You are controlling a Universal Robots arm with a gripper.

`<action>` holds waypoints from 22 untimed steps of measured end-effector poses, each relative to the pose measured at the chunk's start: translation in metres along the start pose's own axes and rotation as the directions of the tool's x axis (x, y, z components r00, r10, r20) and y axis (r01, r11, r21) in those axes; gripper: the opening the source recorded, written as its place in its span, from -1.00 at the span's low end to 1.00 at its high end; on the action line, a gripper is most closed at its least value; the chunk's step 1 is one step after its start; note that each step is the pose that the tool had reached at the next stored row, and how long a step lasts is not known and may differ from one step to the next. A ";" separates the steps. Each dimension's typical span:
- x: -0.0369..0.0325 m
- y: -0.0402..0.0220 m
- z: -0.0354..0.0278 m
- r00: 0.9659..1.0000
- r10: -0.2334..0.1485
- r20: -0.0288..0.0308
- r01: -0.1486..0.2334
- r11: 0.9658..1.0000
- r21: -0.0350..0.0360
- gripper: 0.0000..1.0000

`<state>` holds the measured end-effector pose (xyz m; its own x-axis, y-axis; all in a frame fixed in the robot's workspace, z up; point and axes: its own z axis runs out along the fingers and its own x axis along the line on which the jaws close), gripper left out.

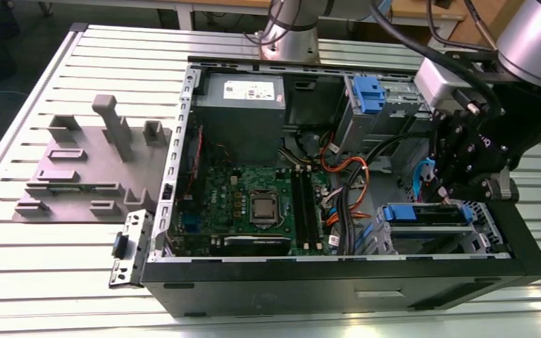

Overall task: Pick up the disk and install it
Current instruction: 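Insert the second disk wire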

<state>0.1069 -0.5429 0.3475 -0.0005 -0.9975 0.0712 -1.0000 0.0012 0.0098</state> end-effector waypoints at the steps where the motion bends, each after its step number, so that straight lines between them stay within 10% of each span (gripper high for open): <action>1: -0.0003 0.0000 -0.0018 1.000 0.000 0.000 0.000 1.000 0.000 -0.79; 10: -0.0015 0.0002 -0.0183 1.000 0.000 0.000 0.000 1.000 0.000 -0.79; 22: -0.0019 -0.0027 -0.0188 1.000 0.000 0.000 0.000 1.000 0.000 -0.79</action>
<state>0.1097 -0.5397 0.3661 -0.0005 -0.9975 0.0711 -1.0000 0.0012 0.0097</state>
